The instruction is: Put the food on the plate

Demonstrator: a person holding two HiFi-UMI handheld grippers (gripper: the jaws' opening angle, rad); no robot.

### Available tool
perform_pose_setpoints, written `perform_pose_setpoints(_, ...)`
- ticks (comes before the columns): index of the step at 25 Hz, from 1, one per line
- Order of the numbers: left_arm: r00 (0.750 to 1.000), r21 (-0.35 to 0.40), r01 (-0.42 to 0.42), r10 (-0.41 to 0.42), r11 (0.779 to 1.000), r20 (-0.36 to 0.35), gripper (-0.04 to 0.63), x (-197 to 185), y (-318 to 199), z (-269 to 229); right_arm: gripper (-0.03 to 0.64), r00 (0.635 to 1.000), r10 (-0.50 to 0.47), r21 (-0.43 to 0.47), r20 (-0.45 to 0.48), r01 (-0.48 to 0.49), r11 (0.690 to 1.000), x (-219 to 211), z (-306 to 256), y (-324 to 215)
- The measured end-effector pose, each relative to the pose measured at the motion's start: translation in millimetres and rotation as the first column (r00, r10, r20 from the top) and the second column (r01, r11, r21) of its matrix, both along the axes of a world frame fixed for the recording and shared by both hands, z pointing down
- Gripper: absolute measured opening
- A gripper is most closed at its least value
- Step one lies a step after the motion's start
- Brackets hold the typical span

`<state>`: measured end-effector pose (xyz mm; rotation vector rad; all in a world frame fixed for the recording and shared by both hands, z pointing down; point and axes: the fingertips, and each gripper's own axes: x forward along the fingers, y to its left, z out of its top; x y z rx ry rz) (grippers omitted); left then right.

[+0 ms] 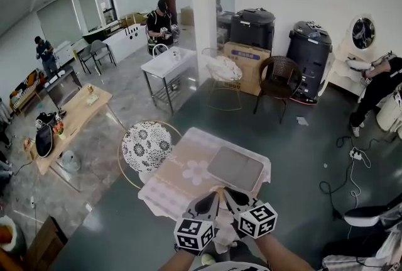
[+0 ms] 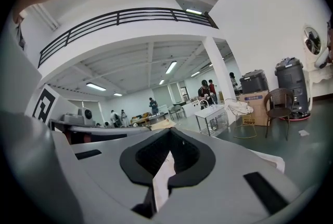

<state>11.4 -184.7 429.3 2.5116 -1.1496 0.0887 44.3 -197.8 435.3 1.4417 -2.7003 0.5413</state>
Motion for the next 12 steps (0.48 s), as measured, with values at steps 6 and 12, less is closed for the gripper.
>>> perform_pose_setpoints(6,1.0,0.008,0.006,-0.006,1.0,0.003,0.006,-2.6,1.1,-0.8,0.015,1.0,0.007,0.009,0.009,-0.007,1.0,-1.5,-2.5,1.7)
perform_pose_setpoints(12,1.0,0.042,0.011,-0.011,0.999,0.006,0.006,-7.6,1.0,-9.1,0.015,1.0,0.011,0.027,0.013,-0.011,1.0,-4.3,-7.5,2.4)
